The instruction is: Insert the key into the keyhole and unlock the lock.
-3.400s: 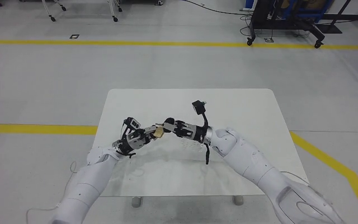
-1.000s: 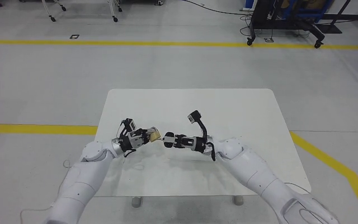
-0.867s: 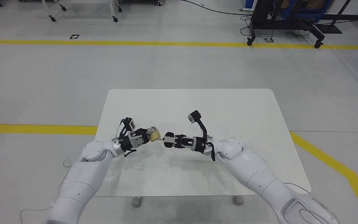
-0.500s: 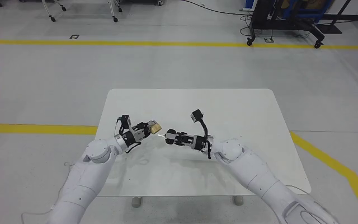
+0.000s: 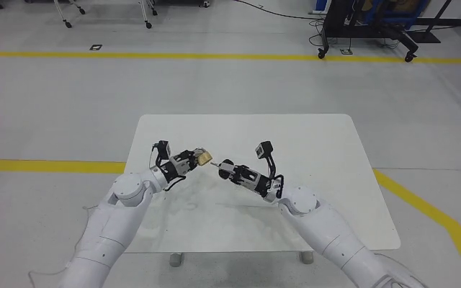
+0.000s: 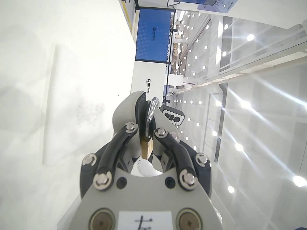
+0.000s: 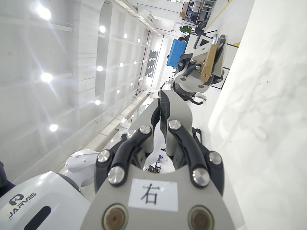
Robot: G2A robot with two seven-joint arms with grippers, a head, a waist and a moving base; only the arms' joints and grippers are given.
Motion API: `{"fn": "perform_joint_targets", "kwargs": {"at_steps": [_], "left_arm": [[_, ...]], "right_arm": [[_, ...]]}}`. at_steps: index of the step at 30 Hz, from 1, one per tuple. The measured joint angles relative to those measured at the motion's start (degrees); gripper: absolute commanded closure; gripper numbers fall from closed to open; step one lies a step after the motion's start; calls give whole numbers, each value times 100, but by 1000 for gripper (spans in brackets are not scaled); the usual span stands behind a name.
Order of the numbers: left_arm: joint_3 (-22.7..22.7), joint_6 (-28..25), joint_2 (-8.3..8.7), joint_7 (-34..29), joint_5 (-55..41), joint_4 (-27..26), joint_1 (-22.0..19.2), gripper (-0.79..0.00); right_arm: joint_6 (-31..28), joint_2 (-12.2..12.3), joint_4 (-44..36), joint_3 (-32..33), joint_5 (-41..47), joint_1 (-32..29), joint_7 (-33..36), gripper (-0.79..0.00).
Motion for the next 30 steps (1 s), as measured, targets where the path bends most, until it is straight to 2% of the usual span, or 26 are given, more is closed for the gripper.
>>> {"fn": "perform_joint_targets", "kwargs": {"at_steps": [5, 8, 11, 17, 20, 30], "left_arm": [[283, 360, -82, 535, 738, -126, -104, 0], [347, 774, -150, 596, 125, -76, -216, 0], [462, 987, -212, 743, -106, 29, -338, 0], [471, 822, -314, 740, -617, 306, -428, 0], [480, 765, -340, 655, -680, 411, -484, 0], [582, 421, -417, 829, -463, 482, -508, 0]], "right_arm": [[26, 1, 16, 8, -22, -11, -26, 0], [420, -10, -128, 40, -278, -157, -527, 0], [802, 4, -449, 138, -121, -382, -921, 0], [1467, 48, -972, 339, -172, -849, -1531, 0], [1947, 32, -1023, 362, -293, -861, -1906, 0], [2349, -77, -948, 293, -632, -710, -2408, 0]]}}
